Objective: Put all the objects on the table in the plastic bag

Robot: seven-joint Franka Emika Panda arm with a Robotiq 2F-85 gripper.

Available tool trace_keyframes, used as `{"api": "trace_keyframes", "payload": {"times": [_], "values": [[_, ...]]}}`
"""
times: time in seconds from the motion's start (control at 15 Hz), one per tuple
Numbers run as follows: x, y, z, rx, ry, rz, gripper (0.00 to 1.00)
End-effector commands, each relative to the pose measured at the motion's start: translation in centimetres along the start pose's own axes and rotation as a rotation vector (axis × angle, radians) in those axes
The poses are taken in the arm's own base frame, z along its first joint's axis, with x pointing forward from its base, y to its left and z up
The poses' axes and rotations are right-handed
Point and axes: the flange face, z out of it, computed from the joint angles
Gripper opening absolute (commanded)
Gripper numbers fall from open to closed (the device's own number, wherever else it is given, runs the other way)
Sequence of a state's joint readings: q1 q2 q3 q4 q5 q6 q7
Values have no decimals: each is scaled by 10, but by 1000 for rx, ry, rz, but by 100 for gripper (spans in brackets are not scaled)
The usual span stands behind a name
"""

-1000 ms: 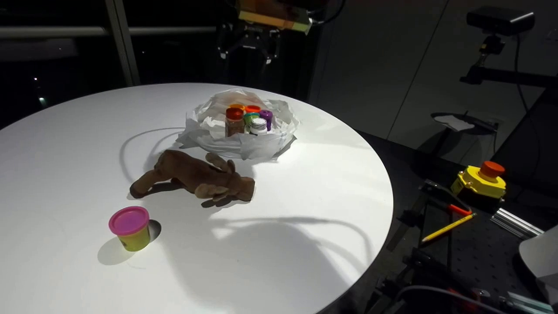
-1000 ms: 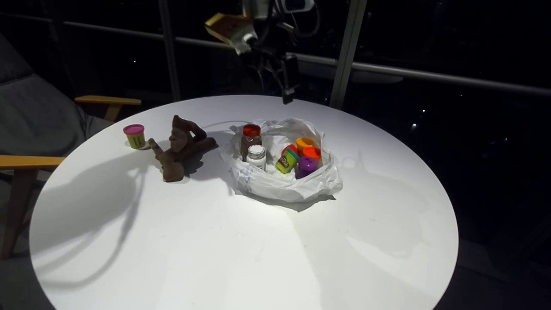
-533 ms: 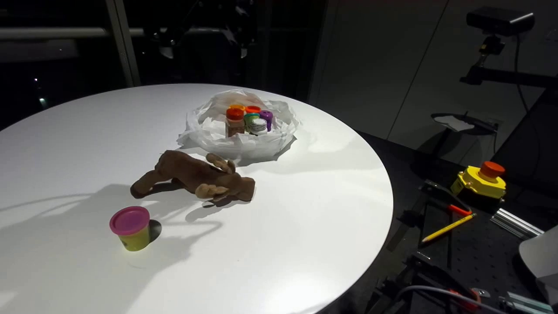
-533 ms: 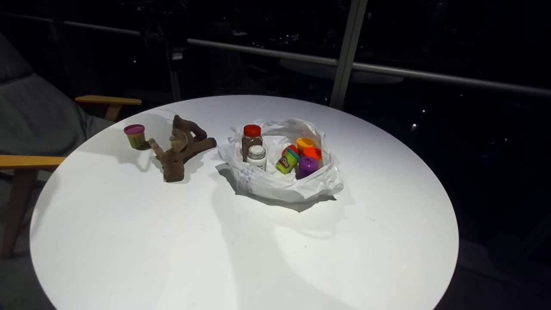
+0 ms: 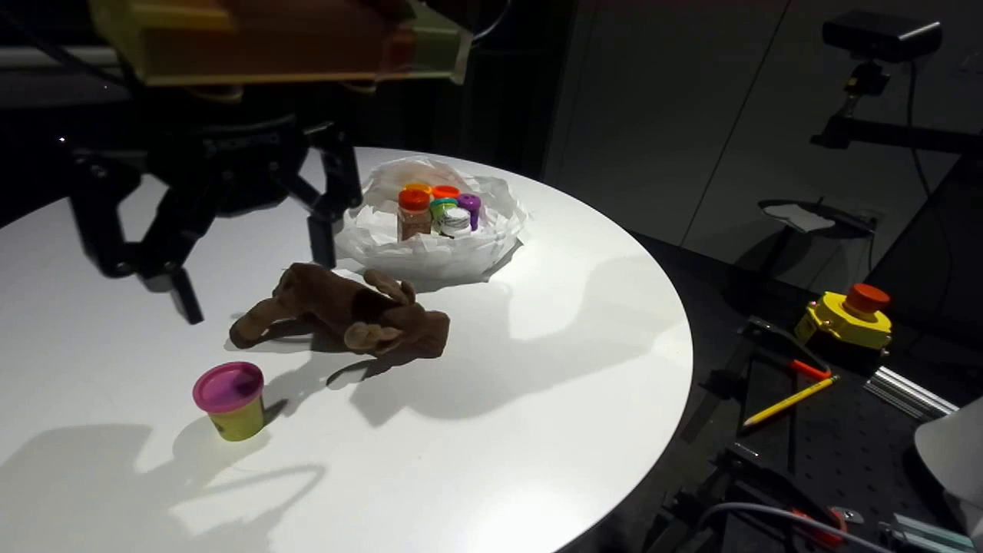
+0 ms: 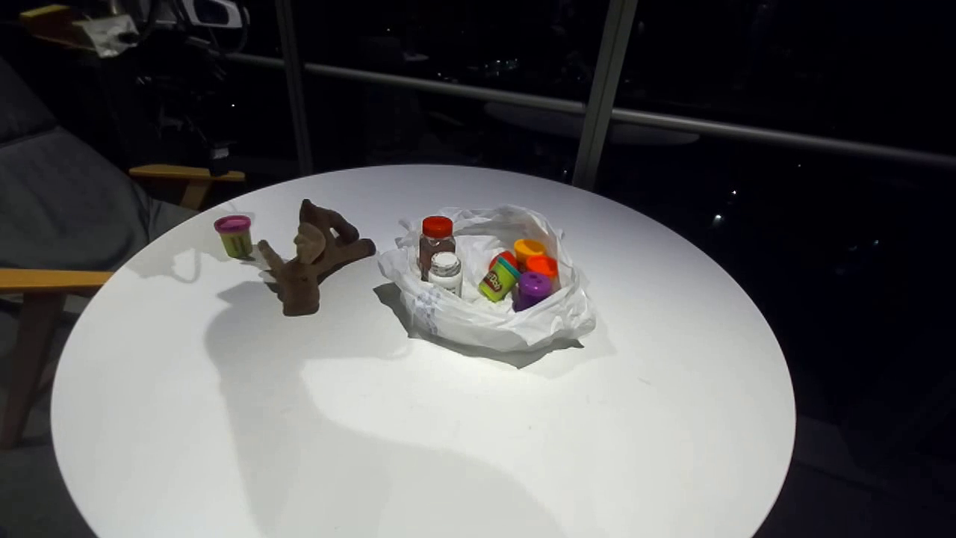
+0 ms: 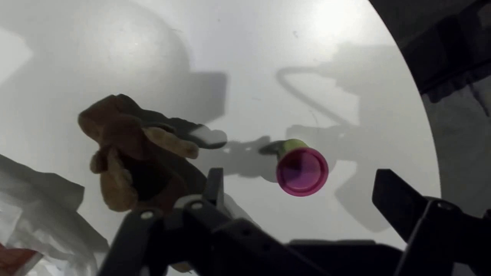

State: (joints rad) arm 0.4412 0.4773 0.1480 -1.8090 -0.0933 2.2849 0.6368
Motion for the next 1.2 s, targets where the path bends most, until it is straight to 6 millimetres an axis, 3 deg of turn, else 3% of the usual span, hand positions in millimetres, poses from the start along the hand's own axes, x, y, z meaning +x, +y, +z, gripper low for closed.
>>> {"api": "trace_keyframes", "payload": {"times": [0.0,0.2,0.53,0.67,1.0,1.13], "values": [[8,-28,4,121,145,-15,100],[12,-36,25,141,223,-64,100],[21,-22,83,51,210,-101,100],[23,-18,98,34,206,-104,100],[27,-14,111,29,200,-97,100],[29,-12,111,20,204,-94,75]]}}
